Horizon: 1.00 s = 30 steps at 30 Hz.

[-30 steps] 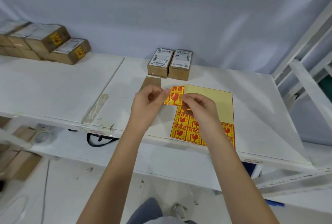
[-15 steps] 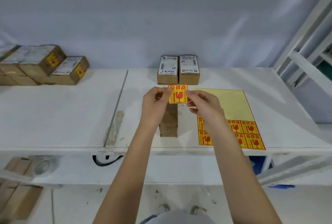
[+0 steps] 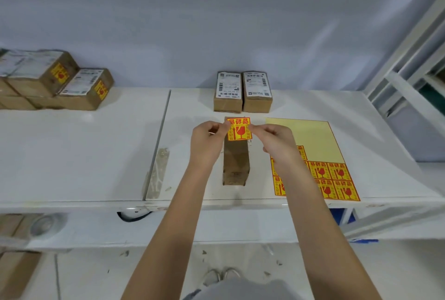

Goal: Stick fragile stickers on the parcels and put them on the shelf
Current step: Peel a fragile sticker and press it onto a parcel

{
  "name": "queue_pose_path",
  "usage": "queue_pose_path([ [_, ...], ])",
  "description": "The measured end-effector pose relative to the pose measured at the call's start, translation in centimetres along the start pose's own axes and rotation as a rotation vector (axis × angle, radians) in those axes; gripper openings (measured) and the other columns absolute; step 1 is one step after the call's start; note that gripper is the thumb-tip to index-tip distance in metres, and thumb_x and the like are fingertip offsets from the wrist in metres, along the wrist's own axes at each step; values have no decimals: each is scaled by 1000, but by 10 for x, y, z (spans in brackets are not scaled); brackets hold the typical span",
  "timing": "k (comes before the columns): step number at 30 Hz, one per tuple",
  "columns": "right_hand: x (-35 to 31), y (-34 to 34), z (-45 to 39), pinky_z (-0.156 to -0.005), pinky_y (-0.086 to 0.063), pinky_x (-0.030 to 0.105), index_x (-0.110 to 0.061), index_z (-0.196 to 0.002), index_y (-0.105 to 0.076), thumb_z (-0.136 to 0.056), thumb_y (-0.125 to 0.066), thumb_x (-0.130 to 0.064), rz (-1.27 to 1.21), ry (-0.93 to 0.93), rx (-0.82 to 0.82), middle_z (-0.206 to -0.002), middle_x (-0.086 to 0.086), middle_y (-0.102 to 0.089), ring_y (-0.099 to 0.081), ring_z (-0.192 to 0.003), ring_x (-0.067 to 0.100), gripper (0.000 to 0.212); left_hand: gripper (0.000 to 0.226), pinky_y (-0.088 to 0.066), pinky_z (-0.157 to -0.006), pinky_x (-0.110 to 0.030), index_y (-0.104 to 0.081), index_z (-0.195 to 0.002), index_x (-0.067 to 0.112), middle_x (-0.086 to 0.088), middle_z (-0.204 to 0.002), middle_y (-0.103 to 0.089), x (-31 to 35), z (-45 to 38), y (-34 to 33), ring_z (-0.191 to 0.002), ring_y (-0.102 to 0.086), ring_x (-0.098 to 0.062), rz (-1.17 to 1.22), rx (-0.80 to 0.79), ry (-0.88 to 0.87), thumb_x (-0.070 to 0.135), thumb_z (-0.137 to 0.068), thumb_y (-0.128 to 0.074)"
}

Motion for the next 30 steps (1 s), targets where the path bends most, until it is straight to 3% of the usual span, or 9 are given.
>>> queue_pose_path([
  [9,10,-6,-15,-75,-38,24,-13,-86,-66,-85,-68,-24,73,-20,3,-71,-16,-52,-46,-67,1,11,31,-39,-77,-23,-69,-100,4,-1,-89,-62,-18,-13,-5,-84,-55,-11,-87,6,30,32,-91,-59],
  [14,21,-8,-20,-59,-37,13,-9,-91,-70,-85,-67,-23,99,-7,3,-73,-13,-57,-49,-68,0,16,32,-40,-75,-23,-68,-102,5,0,-89,-61,-27,-16,-9,-83,-54,-11,-97,-3,65,33,-91,-59],
  [18,24,-8,-26,-61,-39,12,-8,-83,-71,-84,-68,-21,146,49,12,-78,-1,-62,-52,-68,2,13,30,-41,-73,-22,-68,-100,5,1,-87,-62,-29,-17,-12,-82,-55,-11,-74,2,55,32,-91,-59],
  [22,29,-11,-29,-66,-43,21,-12,-77,-70,-83,-69,-21,190,96,20,-77,-2,-63,-55,-74,9,10,29,-44,-76,-25,-68,-98,6,0,-88,-62,-32,-19,-11,-83,-56,-12,-84,8,53,32,-91,-58],
  [26,35,-12,-34,-64,-42,17,-10,-86,-73,-83,-69,-23,210,110,26,-74,-10,-61,-54,-73,5,14,29,-43,-74,-25,-68,-96,6,-2,-89,-64,-35,-17,-12,-83,-57,-13,-103,10,40,33,-91,-58],
  [30,38,-12,-35,-67,-41,20,-7,-92,-73,-83,-70,-23,219,116,26,-80,-5,-63,-56,-77,7,19,28,-41,-73,-23,-68,-97,8,-2,-93,-65,-39,-17,-13,-83,-56,-12,-119,23,41,34,-91,-58],
])
Point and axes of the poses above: each hand's wrist, its own z-axis away from the middle knuckle, its own y-axis out of the back of the hand, x = y × z, the point moved 1 cm from there along -z, towards the middle knuckle
